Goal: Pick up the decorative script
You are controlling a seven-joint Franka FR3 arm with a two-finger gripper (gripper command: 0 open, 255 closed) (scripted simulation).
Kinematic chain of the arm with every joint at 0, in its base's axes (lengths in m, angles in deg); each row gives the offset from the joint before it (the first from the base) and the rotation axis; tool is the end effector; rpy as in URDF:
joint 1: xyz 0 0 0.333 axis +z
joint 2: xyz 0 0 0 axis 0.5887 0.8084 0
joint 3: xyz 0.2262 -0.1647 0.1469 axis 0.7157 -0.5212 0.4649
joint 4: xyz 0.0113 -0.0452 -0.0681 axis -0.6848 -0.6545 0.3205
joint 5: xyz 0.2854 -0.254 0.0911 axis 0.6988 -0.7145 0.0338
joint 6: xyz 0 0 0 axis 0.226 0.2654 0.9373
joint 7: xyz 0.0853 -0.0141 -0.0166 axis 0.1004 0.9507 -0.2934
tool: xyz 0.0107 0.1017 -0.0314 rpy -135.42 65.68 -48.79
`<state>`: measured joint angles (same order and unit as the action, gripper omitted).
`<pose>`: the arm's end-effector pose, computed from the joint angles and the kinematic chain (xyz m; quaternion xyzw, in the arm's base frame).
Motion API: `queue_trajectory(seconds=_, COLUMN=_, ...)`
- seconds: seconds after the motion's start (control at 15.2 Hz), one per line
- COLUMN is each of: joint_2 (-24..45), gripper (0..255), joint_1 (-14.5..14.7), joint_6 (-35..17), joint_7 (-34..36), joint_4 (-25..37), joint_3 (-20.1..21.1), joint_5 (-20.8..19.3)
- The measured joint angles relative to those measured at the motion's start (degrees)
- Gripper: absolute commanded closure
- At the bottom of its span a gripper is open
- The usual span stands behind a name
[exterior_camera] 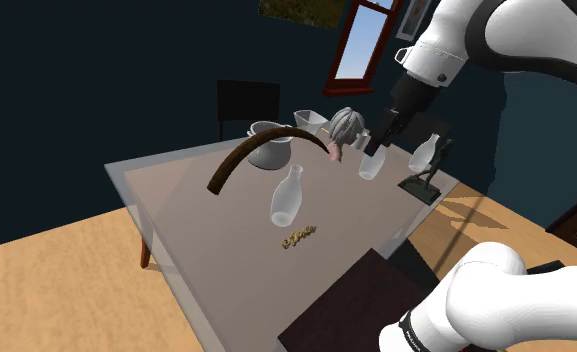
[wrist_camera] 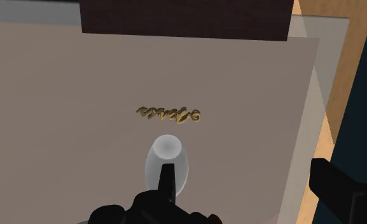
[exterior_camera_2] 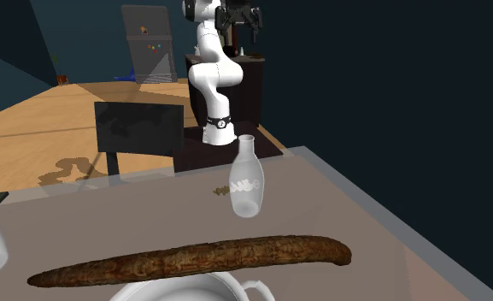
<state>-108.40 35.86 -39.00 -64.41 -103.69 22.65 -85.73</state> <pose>0.3030 0.0144 0.6301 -0.9979 -0.0375 -0.0510 0.0131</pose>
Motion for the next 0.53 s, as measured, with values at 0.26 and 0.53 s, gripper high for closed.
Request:
queue_trajectory(seconds=0.26, joint_2=-0.19, gripper=0, joint_1=0.47, joint_6=-3.75, joint_7=-1.64, joint_4=-4.0, joint_3=0.14, joint_5=-0.8)
queue_trajectory(seconds=0.53, joint_2=0.91, gripper=0, joint_1=1.41, joint_6=-11.99, joint_7=-4.08, joint_4=-11.08, joint_3=0.8, joint_5=-2.08)
